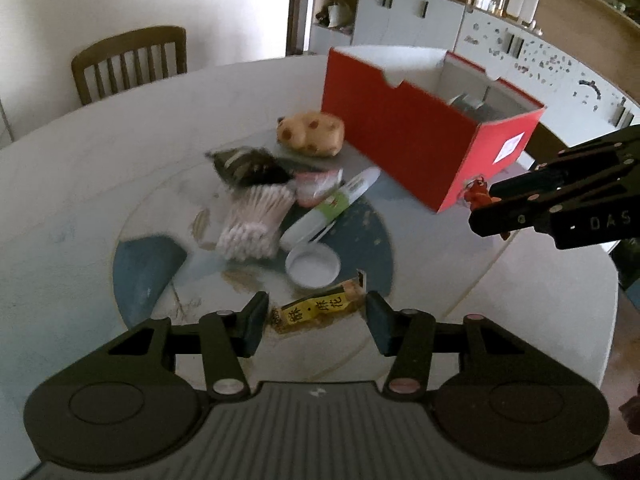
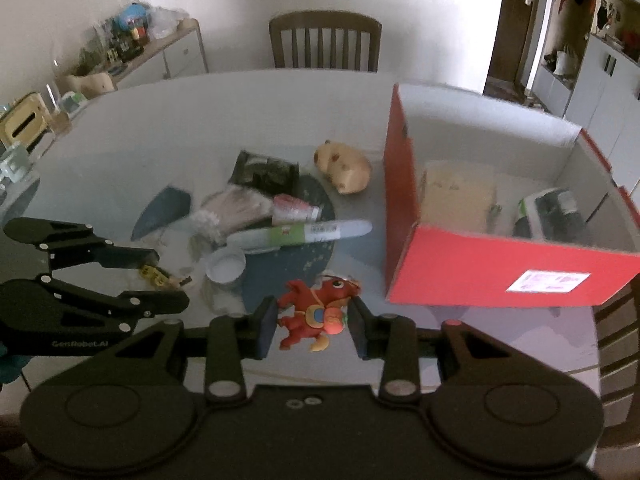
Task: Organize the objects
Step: 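Carry the dragon toy in the right tool while the left tool carries the snack packet over the box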
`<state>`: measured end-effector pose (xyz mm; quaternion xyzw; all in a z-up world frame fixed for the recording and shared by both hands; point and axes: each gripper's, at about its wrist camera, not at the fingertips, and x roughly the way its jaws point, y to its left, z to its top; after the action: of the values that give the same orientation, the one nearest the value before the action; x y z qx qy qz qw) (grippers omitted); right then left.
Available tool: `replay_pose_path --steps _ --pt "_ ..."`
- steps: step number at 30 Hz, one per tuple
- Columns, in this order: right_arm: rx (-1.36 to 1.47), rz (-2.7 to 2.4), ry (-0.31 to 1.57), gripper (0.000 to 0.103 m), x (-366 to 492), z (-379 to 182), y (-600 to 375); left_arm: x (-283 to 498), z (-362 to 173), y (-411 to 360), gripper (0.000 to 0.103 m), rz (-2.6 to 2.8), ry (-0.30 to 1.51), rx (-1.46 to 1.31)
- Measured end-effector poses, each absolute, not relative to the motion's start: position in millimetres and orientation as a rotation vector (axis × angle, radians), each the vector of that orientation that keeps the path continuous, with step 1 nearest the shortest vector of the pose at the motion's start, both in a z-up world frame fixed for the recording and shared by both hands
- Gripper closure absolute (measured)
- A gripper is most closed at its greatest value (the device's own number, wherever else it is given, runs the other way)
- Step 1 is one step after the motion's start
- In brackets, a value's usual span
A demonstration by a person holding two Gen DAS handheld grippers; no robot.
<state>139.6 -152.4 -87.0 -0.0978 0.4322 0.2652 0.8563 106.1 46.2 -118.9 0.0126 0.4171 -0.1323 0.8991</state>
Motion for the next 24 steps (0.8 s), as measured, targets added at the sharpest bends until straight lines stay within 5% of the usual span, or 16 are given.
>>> replay_pose_path --steps 12,24 --pt "-0.21 0.581 0.776 0.066 158.8 -24.7 -186.8 127.9 -58.1 13.6 0.052 -0.308 0.79 0.042" --pt "-0.236 0.53 0.748 0.066 203.6 -24.3 -234.6 170.8 -30.4 -42.3 0.052 -0.325 0.729 0.107"
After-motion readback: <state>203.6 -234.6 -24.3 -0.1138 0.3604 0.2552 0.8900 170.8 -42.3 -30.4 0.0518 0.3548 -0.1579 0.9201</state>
